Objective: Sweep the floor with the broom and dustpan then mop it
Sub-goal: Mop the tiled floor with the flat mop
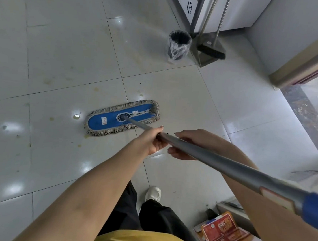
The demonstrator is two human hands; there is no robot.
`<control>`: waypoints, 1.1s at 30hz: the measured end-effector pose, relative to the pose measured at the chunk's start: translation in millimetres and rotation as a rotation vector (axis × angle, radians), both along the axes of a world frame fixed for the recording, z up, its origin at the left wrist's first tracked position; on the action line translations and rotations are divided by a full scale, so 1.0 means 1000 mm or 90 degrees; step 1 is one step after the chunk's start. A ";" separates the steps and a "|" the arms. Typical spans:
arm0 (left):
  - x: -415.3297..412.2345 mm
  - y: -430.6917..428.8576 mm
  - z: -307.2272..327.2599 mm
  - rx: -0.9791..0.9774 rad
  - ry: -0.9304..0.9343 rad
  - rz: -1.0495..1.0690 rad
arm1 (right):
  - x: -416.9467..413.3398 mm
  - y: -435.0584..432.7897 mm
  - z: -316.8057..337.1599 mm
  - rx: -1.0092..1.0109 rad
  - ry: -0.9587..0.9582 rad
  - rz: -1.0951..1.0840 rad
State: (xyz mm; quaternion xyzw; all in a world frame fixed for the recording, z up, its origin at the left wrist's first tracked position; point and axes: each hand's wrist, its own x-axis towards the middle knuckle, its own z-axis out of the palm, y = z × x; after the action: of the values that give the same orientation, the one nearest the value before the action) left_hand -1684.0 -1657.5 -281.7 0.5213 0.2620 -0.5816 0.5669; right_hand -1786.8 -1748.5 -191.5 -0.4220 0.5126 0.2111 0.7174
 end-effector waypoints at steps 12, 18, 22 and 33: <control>-0.011 0.009 -0.014 -0.007 0.027 0.048 | -0.008 0.031 -0.025 0.193 -0.008 -0.081; -0.017 0.009 -0.027 -0.012 0.076 0.082 | -0.018 0.031 -0.016 0.236 0.019 -0.053; -0.030 0.006 -0.033 -0.002 0.079 0.136 | -0.020 0.038 -0.023 0.230 0.044 -0.046; -0.015 0.009 -0.067 0.059 0.053 0.098 | -0.004 0.057 -0.043 0.138 0.071 0.017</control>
State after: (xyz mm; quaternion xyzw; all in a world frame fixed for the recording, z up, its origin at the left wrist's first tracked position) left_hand -1698.7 -1648.6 -348.4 0.5005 0.3518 -0.5447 0.5736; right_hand -1790.5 -1692.0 -234.8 -0.3365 0.5205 0.2978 0.7261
